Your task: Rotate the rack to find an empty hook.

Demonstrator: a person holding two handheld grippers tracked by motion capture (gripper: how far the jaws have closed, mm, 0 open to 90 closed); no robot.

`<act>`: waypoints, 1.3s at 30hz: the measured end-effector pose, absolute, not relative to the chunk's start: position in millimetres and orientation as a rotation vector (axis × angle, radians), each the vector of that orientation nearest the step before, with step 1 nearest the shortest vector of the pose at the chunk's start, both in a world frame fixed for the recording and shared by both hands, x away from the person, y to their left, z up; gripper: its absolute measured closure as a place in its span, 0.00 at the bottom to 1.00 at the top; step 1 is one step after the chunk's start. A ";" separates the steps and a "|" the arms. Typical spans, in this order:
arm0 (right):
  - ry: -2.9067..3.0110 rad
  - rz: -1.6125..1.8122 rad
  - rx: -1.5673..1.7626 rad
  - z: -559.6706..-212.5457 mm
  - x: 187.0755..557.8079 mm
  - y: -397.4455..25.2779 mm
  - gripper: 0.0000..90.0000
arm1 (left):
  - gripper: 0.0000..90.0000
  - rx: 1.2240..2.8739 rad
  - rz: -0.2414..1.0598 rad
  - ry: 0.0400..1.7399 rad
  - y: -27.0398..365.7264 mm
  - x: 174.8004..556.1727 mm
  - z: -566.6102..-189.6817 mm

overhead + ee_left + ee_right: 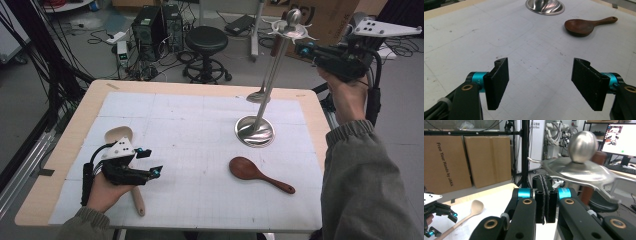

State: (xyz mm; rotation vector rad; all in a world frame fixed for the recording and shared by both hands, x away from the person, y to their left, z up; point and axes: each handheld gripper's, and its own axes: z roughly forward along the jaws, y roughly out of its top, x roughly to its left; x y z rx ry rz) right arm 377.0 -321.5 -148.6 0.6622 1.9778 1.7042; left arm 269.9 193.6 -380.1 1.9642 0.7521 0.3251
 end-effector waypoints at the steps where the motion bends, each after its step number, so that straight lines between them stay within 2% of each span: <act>1: 1.979 1.702 0.657 -148.2 377.3 -319.4 0.99 | 0.34 1.964 0.324 0.752 193.7 269.9 -380.1; 12: 1.997 1.697 0.653 -148.6 380.4 -307.1 0.99 | 0.35 1.971 0.322 0.750 194.0 269.6 -380.2; 19: 1.998 1.729 0.679 -163.6 373.2 -311.0 0.87 | 0.37 1.974 0.316 0.752 196.0 270.2 -381.2; 26: 2.070 1.743 0.663 -190.5 362.5 -301.1 0.76 | 0.47 1.994 0.329 0.736 198.6 268.4 -381.3; 39: 2.141 1.753 0.700 -236.2 351.2 -287.4 0.61 | 0.70 2.000 0.325 0.740 209.7 268.1 -383.4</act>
